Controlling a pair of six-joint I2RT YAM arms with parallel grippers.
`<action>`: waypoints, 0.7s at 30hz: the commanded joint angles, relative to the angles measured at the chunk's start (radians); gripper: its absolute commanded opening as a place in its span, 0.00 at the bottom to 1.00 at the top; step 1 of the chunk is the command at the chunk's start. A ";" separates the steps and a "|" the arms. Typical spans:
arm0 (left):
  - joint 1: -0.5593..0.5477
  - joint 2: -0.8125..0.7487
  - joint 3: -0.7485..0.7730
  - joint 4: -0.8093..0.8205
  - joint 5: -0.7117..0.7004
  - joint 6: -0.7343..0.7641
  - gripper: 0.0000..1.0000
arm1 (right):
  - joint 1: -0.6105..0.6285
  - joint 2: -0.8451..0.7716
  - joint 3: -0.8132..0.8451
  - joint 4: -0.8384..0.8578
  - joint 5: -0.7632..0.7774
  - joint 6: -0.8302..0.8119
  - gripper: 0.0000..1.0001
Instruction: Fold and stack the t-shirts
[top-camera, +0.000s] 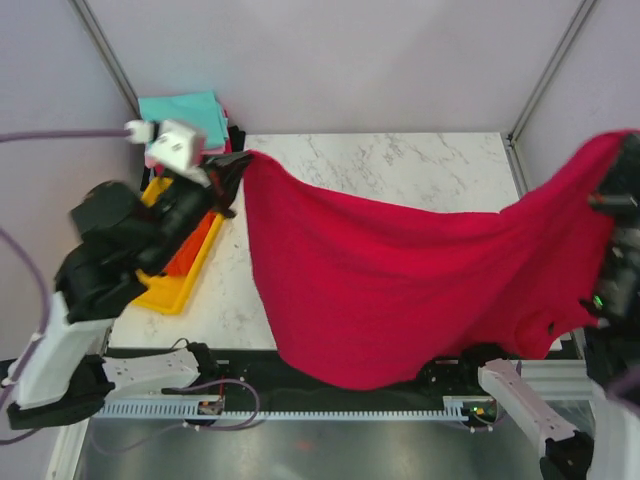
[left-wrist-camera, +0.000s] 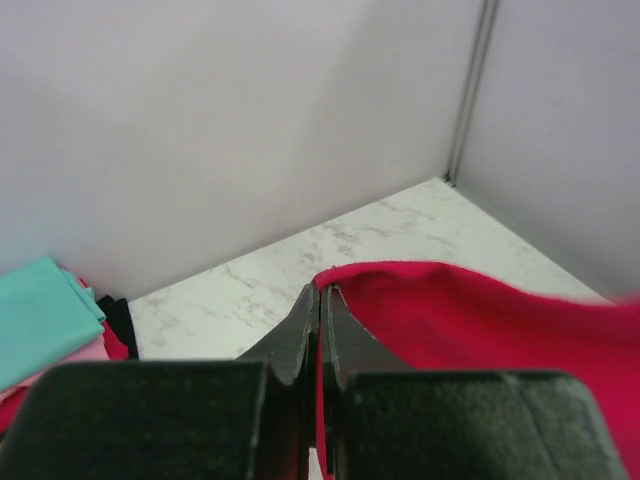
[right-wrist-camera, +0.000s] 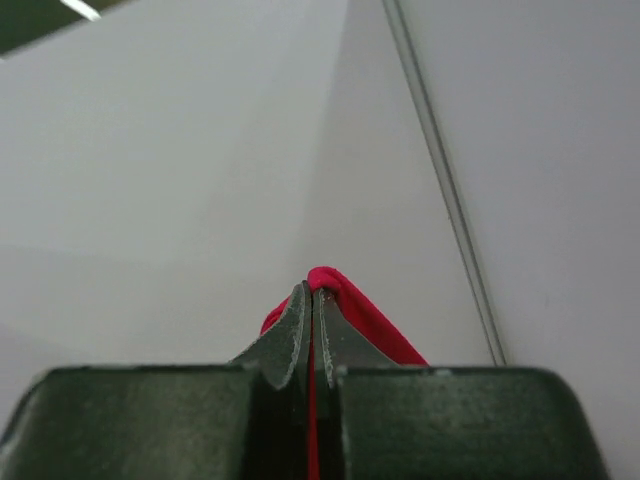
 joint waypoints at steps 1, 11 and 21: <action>0.229 0.261 0.046 0.013 0.215 -0.010 0.02 | 0.004 0.455 0.019 0.029 0.002 -0.046 0.00; 0.693 0.904 0.095 0.045 0.505 -0.214 0.84 | -0.134 1.080 0.059 0.028 -0.058 0.179 0.98; 0.692 0.858 -0.036 0.053 0.386 -0.272 0.94 | -0.223 1.061 -0.105 0.077 -0.116 0.206 0.98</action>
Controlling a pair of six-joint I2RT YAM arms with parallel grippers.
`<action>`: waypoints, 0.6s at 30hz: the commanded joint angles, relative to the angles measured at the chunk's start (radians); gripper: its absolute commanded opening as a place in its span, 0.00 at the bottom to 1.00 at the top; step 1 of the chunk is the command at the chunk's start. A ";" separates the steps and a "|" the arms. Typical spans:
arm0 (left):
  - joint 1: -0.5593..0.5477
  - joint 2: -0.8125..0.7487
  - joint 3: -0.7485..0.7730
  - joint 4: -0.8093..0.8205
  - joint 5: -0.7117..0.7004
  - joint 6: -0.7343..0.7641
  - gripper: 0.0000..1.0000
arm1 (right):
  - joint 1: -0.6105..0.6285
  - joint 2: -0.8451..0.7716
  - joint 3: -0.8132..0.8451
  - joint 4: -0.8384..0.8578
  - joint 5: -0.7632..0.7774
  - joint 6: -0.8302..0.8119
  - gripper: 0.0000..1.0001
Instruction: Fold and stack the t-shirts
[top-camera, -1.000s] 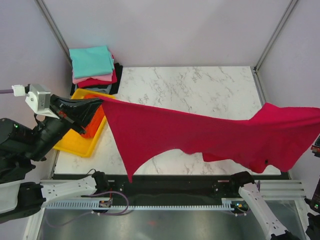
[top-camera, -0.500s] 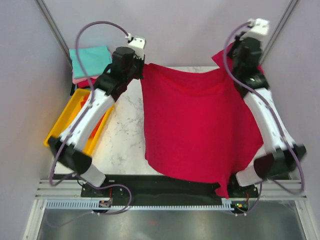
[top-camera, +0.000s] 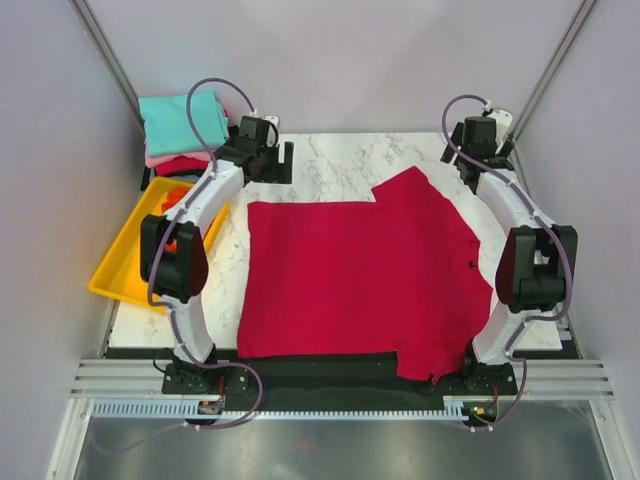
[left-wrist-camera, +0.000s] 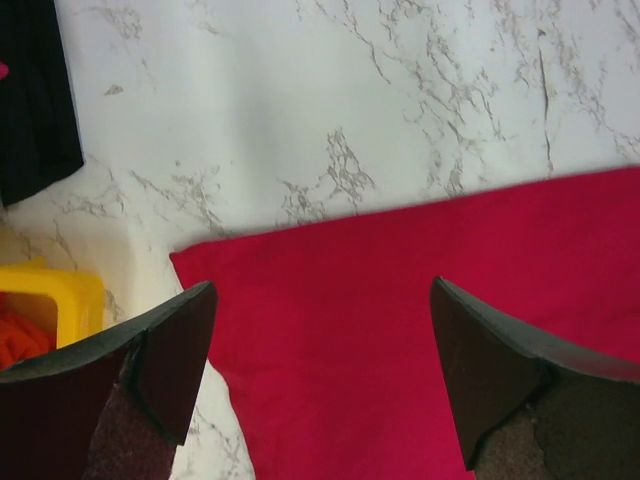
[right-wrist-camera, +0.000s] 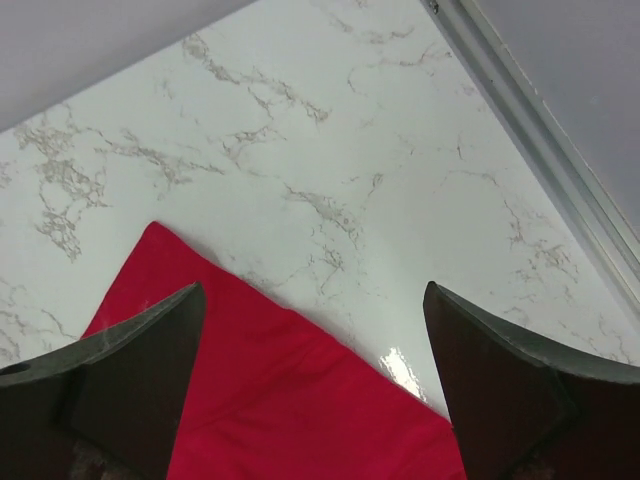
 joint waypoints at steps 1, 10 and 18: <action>-0.027 -0.148 -0.078 0.039 -0.043 -0.073 0.94 | -0.003 -0.122 -0.025 0.068 -0.038 0.030 0.98; -0.101 -0.227 -0.374 0.129 -0.036 -0.173 0.91 | 0.001 -0.184 -0.292 0.058 -0.446 0.152 0.98; -0.099 -0.044 -0.380 0.164 -0.026 -0.229 0.89 | 0.001 0.075 -0.248 -0.020 -0.453 0.163 0.94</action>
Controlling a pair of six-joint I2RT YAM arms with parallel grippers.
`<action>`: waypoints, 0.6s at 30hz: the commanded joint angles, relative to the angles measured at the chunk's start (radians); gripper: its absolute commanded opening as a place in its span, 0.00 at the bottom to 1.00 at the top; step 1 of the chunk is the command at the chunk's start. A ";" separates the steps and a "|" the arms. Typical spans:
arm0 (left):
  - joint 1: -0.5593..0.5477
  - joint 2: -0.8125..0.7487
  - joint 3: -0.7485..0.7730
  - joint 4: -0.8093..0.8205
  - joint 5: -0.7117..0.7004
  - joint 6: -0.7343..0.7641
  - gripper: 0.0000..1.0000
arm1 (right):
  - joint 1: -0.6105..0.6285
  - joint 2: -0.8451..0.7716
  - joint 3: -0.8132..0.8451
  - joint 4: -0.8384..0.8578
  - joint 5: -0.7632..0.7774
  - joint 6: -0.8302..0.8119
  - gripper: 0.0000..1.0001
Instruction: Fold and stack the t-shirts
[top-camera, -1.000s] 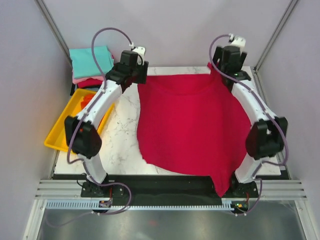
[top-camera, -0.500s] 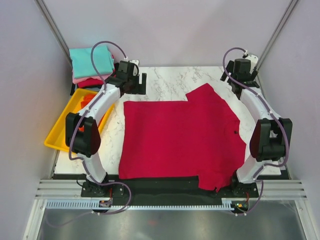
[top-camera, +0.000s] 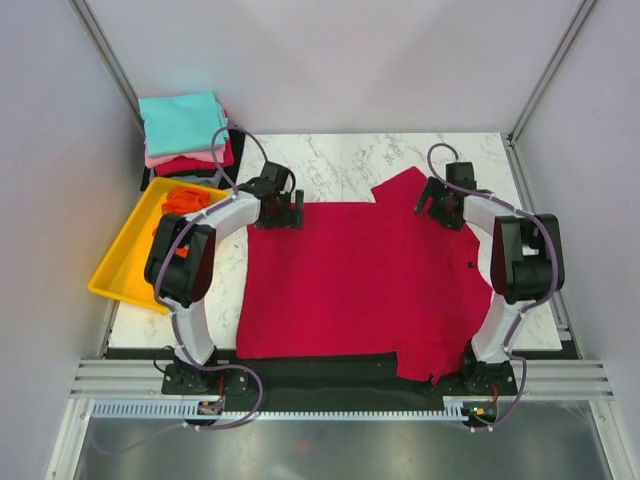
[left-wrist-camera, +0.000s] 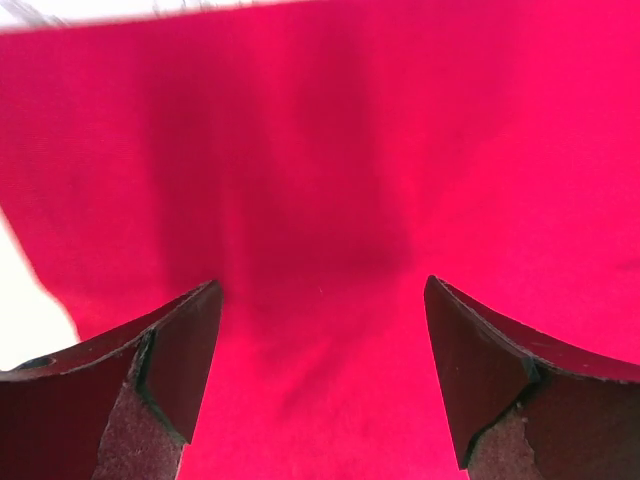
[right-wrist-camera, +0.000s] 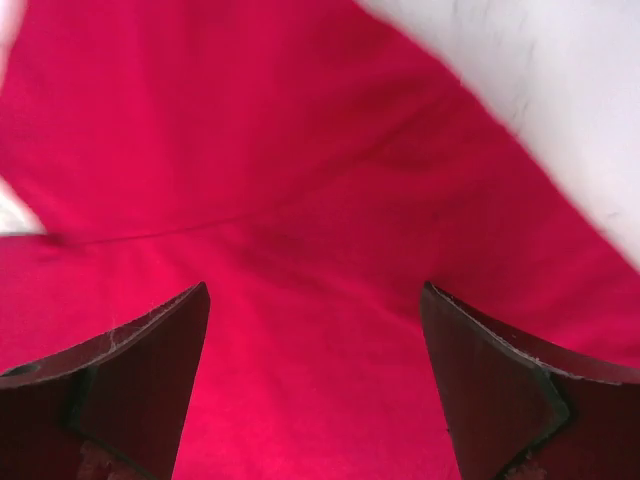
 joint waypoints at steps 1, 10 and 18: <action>0.007 0.061 0.017 0.055 -0.013 -0.071 0.89 | 0.000 0.095 0.066 -0.038 -0.035 0.022 0.94; 0.059 0.326 0.293 -0.022 -0.018 -0.066 0.87 | -0.017 0.371 0.320 -0.096 -0.030 0.048 0.93; 0.116 0.559 0.704 -0.149 0.008 0.003 0.87 | -0.019 0.593 0.675 -0.157 -0.055 0.076 0.94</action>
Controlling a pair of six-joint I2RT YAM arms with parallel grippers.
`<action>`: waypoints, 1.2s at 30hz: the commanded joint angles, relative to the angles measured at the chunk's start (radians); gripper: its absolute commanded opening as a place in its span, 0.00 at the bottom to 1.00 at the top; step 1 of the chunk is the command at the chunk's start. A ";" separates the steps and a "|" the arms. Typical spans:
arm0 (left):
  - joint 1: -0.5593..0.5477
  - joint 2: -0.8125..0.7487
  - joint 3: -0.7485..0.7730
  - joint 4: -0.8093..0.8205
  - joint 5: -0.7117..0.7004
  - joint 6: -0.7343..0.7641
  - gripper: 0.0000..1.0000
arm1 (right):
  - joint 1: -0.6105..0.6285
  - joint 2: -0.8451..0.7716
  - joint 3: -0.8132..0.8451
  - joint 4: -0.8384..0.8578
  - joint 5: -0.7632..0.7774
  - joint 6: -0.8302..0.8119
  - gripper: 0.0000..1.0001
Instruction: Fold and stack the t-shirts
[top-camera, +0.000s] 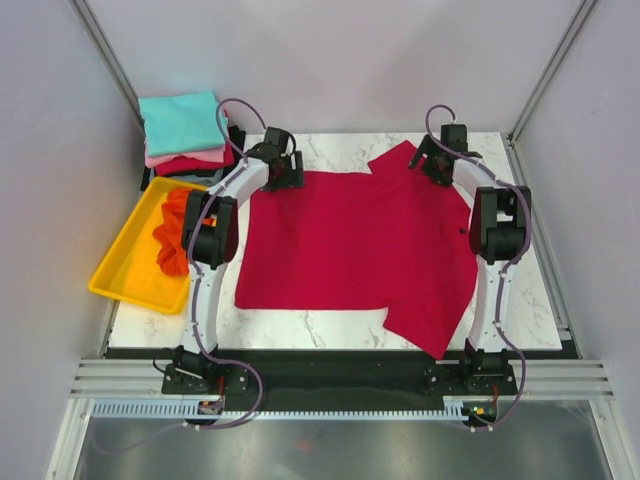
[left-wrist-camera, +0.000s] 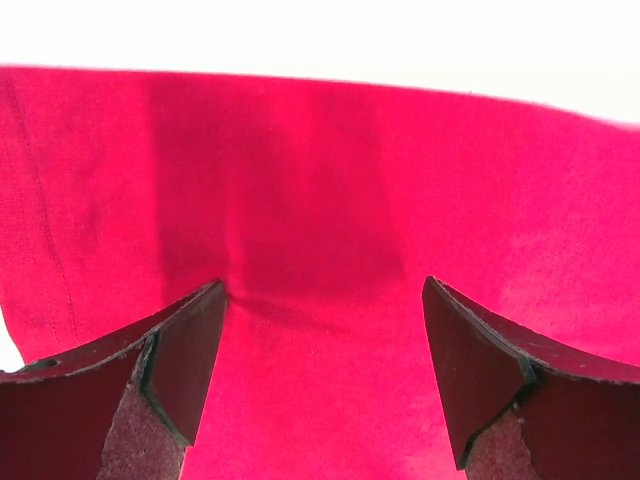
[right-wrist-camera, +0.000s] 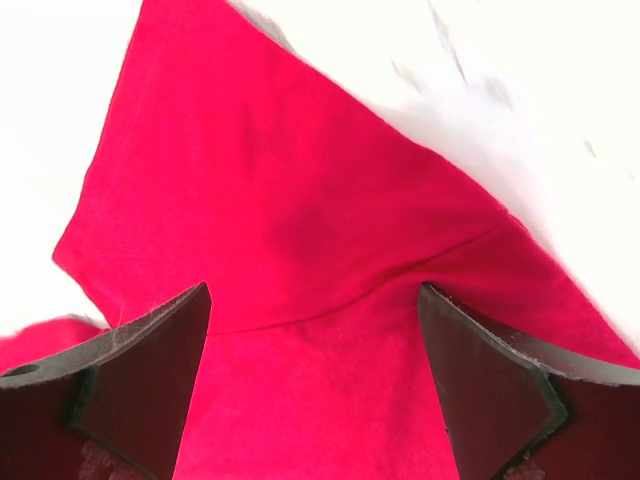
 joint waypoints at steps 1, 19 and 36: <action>0.035 0.143 0.168 -0.103 0.025 0.046 0.87 | -0.002 0.148 0.115 -0.119 -0.035 0.024 0.94; 0.051 -0.099 0.351 -0.139 0.078 0.100 0.91 | -0.001 0.118 0.384 -0.135 -0.164 0.004 0.98; 0.052 -1.113 -1.031 -0.050 -0.053 -0.143 0.77 | 0.014 -1.008 -0.714 -0.107 -0.098 -0.008 0.98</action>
